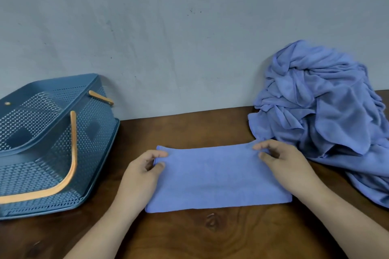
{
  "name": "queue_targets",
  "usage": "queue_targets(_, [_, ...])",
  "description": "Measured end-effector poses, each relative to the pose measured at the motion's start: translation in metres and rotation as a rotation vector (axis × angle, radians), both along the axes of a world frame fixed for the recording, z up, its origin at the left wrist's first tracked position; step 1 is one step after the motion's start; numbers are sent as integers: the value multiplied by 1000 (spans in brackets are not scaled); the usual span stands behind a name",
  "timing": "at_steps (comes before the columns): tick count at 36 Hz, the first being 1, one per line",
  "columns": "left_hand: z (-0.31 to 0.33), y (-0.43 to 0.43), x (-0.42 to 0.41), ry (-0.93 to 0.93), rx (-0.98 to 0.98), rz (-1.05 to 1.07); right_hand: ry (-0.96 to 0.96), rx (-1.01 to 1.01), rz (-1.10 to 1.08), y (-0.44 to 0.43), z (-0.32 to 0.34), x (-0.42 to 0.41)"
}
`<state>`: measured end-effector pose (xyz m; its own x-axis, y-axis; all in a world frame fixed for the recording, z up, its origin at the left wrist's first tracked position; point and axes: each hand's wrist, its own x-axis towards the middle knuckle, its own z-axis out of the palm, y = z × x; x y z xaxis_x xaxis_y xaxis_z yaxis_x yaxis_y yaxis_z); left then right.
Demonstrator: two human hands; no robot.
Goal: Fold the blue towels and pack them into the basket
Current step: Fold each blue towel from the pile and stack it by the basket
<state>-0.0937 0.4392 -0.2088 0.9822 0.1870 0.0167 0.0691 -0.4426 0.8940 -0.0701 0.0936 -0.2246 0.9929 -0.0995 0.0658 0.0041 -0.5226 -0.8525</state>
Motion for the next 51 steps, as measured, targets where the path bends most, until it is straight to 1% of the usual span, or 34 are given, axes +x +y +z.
queue_targets(5, [-9,4,3,-39,46,25,7,-88,-9,-1,0,1])
queue_targets(9, [-10,5,3,-27,93,24,22,-213,7,0,1,-3])
queue_targets(13, [-3,-1,0,21,229,-25,19,-300,45,6,11,-12])
queue_targets(14, [-2,-4,-2,3,291,-32,26,-369,48,9,13,-15])
queue_targets(16, [1,-14,-9,-109,503,-42,20,-632,25,17,17,-22])
queue_targets(17, [3,-21,-12,-187,633,-56,-25,-772,-1,22,18,-25])
queue_targets(18, [6,-29,-15,-255,734,-81,-92,-865,-17,29,20,-27])
queue_targets(19, [10,-40,-18,-302,785,-118,-167,-899,-13,36,21,-27])
queue_targets(21, [16,-60,-18,-315,792,-237,-234,-830,93,52,25,-23])
queue_targets(23, [12,-72,-15,-231,771,-371,-155,-704,263,65,23,-19])
queue_targets(24, [7,-72,-14,-177,785,-424,-98,-694,336,69,19,-19])
queue_targets(27, [-10,-55,-18,-14,869,-523,-29,-811,459,63,4,-25])
queue_targets(29, [-16,-39,-23,14,911,-523,-11,-840,470,50,3,-29])
queue_targets(33, [-16,-18,-31,58,960,-442,36,-875,426,29,5,-32])
queue_targets(40, [-9,-10,-34,115,961,-420,65,-795,373,17,2,-32])
queue_targets(45, [3,-5,-31,224,949,-446,70,-750,389,13,6,-29])
queue_targets(48, [17,-5,-29,300,945,-461,68,-766,397,9,8,-27])
queue_targets(51, [30,-18,-25,355,992,-434,69,-792,408,11,6,-25])
